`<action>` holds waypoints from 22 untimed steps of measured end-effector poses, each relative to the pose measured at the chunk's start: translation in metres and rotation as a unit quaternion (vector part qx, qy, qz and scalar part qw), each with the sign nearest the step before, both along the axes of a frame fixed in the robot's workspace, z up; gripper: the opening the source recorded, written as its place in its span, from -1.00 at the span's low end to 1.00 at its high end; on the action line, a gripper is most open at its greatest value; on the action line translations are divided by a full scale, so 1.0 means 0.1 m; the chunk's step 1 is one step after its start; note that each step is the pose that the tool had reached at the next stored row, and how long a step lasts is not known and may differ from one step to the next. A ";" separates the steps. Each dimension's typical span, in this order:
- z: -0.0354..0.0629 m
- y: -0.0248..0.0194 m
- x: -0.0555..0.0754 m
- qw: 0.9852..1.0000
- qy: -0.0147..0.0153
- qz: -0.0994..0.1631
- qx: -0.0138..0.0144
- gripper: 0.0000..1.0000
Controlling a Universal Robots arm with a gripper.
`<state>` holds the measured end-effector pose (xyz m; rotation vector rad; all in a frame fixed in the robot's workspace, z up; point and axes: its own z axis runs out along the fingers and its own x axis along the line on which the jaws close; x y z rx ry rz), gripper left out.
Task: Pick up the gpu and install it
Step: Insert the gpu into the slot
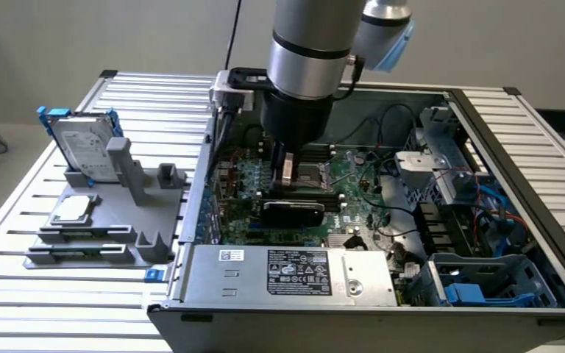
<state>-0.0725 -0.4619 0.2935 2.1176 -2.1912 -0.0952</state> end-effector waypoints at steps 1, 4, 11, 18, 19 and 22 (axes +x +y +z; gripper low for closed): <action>-0.002 0.008 -0.02 1.000 -0.003 0.000 0.000 -0.79; -0.004 0.019 -0.04 1.000 -0.009 0.001 -0.001 -0.79; -0.006 0.027 -0.10 1.000 -0.013 0.002 -0.004 -0.52; -0.055 0.038 -0.12 1.000 -0.021 0.003 -0.007 -0.23; -0.071 0.039 -0.12 1.000 -0.022 0.004 -0.007 -0.23; -0.116 0.039 -0.12 1.000 -0.023 0.005 -0.007 -0.23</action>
